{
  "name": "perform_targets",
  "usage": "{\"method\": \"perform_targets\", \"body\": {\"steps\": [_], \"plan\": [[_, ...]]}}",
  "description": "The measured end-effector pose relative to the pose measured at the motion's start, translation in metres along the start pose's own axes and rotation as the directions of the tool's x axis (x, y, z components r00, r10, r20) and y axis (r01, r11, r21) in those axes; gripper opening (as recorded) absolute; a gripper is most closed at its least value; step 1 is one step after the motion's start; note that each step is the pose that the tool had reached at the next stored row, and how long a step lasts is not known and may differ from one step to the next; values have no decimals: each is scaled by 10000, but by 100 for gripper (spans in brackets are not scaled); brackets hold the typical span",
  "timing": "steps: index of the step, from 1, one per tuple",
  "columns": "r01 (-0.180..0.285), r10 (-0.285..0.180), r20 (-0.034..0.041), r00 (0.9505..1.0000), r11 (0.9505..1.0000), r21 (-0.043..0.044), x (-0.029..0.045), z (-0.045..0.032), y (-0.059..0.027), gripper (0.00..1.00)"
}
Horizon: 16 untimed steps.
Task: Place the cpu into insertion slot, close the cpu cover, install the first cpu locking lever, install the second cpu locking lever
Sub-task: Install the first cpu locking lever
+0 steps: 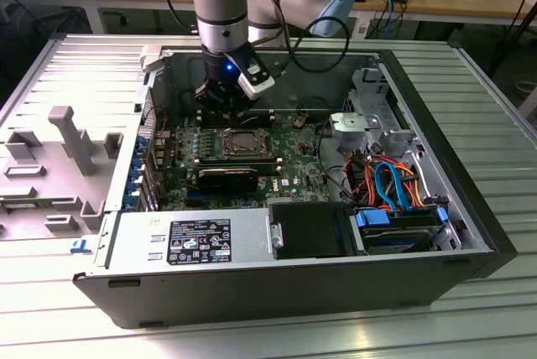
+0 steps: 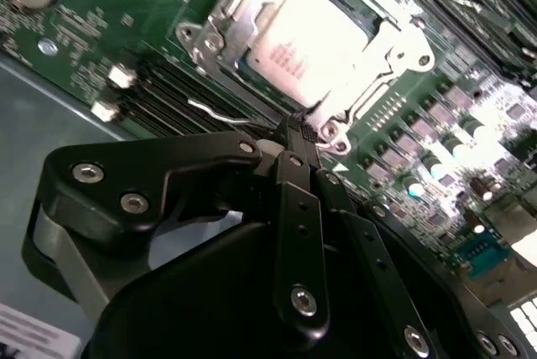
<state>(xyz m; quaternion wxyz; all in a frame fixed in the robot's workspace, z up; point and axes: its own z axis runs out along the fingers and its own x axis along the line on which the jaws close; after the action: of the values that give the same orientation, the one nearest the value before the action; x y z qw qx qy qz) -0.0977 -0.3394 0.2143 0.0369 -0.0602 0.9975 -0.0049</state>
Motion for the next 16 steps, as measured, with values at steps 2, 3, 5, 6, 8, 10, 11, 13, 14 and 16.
{"method": "perform_targets", "body": {"steps": [2,3,5,6,8,10,11,13,14,16], "plan": [[0,0,0,10000,10000,1,19,-2,16,11],[11,-11,0,10000,10000,0,19,-1,16,11],[69,-69,1,10000,10000,-4,17,1,31,11],[106,-106,2,9999,9999,-7,16,3,46,11],[112,-112,2,9999,9999,-8,16,9,49,11],[111,-111,2,9999,9999,-8,16,18,49,11],[112,-112,1,9999,9999,-8,13,23,47,11],[111,-111,0,9999,9999,-8,3,38,38,11],[110,-110,0,9999,9999,-7,-4,45,36,11],[111,-111,-2,9999,9999,-8,-24,63,33,11]]}}
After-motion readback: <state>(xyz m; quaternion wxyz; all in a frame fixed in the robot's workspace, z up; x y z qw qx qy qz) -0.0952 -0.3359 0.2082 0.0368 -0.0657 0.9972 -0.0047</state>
